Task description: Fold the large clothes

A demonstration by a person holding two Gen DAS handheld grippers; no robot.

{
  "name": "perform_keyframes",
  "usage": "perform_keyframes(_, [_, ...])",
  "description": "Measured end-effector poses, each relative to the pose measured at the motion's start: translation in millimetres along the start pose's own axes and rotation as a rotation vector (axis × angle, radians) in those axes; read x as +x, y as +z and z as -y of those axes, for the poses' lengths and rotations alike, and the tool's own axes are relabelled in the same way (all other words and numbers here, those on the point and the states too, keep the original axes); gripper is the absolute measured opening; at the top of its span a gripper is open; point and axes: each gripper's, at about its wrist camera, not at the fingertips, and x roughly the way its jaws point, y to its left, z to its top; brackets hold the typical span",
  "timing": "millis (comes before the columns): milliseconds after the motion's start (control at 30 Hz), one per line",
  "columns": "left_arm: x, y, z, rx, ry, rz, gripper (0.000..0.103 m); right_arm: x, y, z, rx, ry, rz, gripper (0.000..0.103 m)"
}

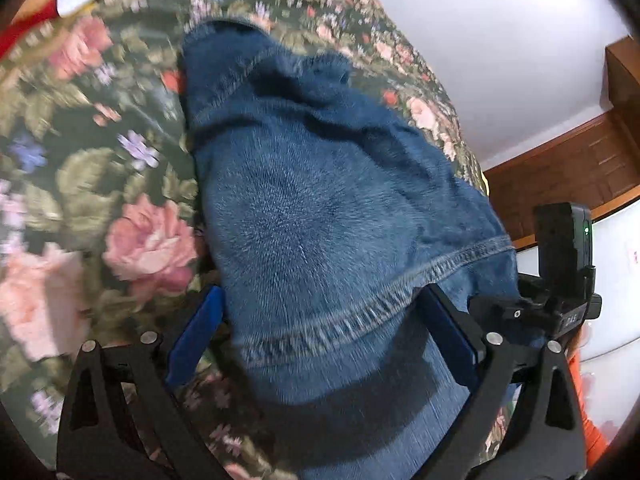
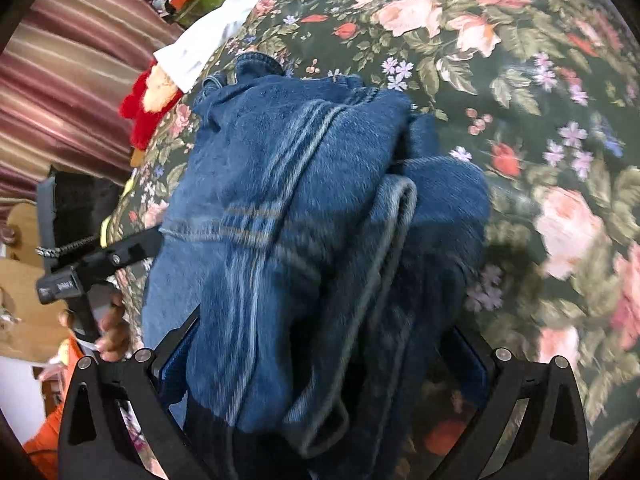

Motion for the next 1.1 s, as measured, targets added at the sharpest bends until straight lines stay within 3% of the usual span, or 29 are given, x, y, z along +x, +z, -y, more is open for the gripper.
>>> perform_keyframes(133, [29.6, 6.4, -8.6, -0.067, -0.06, -0.065, 0.103, 16.0, 11.5, 8.3, 0.04, 0.068, -0.026, 0.103])
perform_keyframes(233, [36.8, 10.4, -8.8, -0.091, -0.085, -0.069, 0.103, 26.7, 16.1, 13.6, 0.081, 0.125, -0.033, 0.103])
perform_keyframes(300, [35.4, 11.6, -6.3, -0.09, -0.09, -0.065, 0.097, 27.9, 18.0, 11.6, 0.08, 0.127, -0.029, 0.101])
perform_keyframes(467, [17.8, 9.9, 23.4, 0.037, -0.019, -0.038, 0.082, 19.9, 15.1, 6.1, 0.079, 0.124, 0.005, 0.078])
perform_keyframes(533, [11.4, 10.5, 32.7, 0.062, -0.006, -0.038, 0.078, 10.7, 11.3, 2.0, 0.076, 0.11, 0.028, 0.073])
perform_keyframes(733, [-33.0, 8.3, 83.1, 0.203, 0.06, 0.032, 0.07, -16.3, -2.6, -24.9, 0.064, 0.112, 0.077, 0.061])
perform_keyframes(900, [-94.3, 5.3, 118.4, 0.265, 0.076, 0.121, 0.07, -56.6, -9.1, -57.8, 0.032, 0.137, 0.152, 0.059])
perform_keyframes(1100, [-166.3, -8.8, 127.9, 0.303, 0.095, 0.223, 0.07, -106.0, -17.3, -113.8, -0.048, 0.157, 0.25, 0.059])
